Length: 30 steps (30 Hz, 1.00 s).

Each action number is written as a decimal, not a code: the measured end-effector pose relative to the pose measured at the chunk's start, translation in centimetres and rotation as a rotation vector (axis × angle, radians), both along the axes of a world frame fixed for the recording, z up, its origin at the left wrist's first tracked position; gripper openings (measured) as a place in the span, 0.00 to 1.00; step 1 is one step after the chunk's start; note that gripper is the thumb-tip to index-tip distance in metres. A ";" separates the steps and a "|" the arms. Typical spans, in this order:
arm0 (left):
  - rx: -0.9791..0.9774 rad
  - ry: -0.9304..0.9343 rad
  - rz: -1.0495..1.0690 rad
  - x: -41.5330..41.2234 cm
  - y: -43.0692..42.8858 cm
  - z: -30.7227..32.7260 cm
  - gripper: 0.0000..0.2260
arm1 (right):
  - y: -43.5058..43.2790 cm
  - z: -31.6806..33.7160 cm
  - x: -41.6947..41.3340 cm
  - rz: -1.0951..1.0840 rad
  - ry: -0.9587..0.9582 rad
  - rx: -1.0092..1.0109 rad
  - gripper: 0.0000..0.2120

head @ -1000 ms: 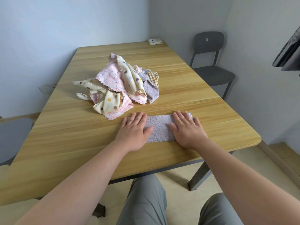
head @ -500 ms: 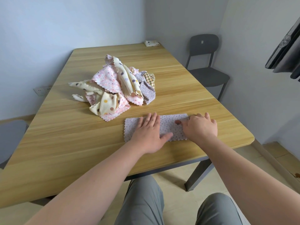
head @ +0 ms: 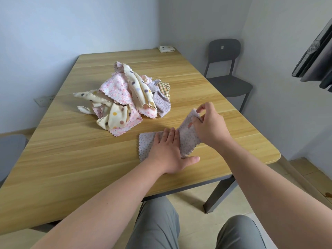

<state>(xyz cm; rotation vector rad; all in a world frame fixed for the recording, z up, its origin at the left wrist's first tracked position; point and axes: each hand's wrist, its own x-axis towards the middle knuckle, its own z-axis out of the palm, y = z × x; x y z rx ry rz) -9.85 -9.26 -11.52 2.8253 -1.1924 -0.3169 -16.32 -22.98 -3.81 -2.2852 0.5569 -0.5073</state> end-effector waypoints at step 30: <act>-0.855 0.150 0.385 4.3 9.0 -0.4 0.18 | 8.8 -3.7 2.1 0.198 0.154 -0.019 0.18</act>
